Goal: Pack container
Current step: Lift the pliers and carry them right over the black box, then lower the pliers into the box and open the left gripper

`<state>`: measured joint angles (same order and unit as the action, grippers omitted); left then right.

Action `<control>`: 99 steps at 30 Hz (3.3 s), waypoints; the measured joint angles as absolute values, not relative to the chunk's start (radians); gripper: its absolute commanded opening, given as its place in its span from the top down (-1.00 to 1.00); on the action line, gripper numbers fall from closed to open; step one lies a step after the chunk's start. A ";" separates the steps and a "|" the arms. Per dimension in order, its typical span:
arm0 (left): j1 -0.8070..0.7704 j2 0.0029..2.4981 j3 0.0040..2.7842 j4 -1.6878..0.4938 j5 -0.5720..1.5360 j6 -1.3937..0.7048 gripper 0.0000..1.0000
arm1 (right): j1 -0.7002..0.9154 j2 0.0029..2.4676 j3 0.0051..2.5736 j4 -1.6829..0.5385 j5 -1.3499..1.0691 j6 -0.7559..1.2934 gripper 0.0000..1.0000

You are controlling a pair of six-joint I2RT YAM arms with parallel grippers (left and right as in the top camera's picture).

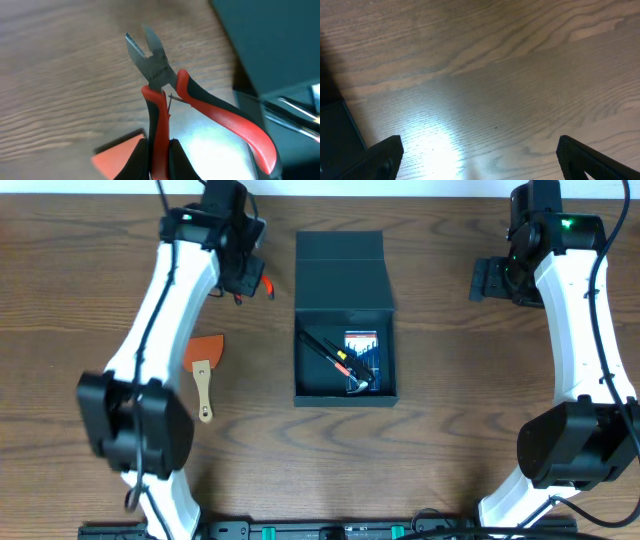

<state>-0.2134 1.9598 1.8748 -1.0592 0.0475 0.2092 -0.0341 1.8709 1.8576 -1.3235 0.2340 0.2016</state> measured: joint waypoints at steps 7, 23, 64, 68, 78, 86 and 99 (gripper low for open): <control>-0.280 1.838 1.885 -1.155 0.045 0.209 0.89 | -0.034 1.871 1.858 -1.324 0.234 0.202 -0.99; -0.562 1.832 1.885 -1.261 0.046 0.165 0.90 | -0.034 1.871 1.858 -1.324 0.234 0.202 -0.98; -0.618 1.913 1.528 -0.933 0.099 0.126 0.89 | -0.034 1.871 1.858 -1.324 0.234 0.202 -0.99; -0.618 1.992 1.528 -0.932 0.105 0.126 0.89 | -0.034 1.871 1.858 -1.324 0.234 0.202 -0.99; -0.618 2.053 1.526 -0.918 0.106 0.126 0.27 | -0.034 1.871 1.858 -1.324 0.234 0.202 -0.99; -0.618 2.053 1.526 -0.922 0.109 0.123 0.22 | -0.034 1.871 1.858 -1.324 0.234 0.202 -0.98; -0.618 2.053 1.681 -1.050 0.109 0.123 0.22 | -0.034 1.871 1.858 -1.324 0.234 0.202 -0.99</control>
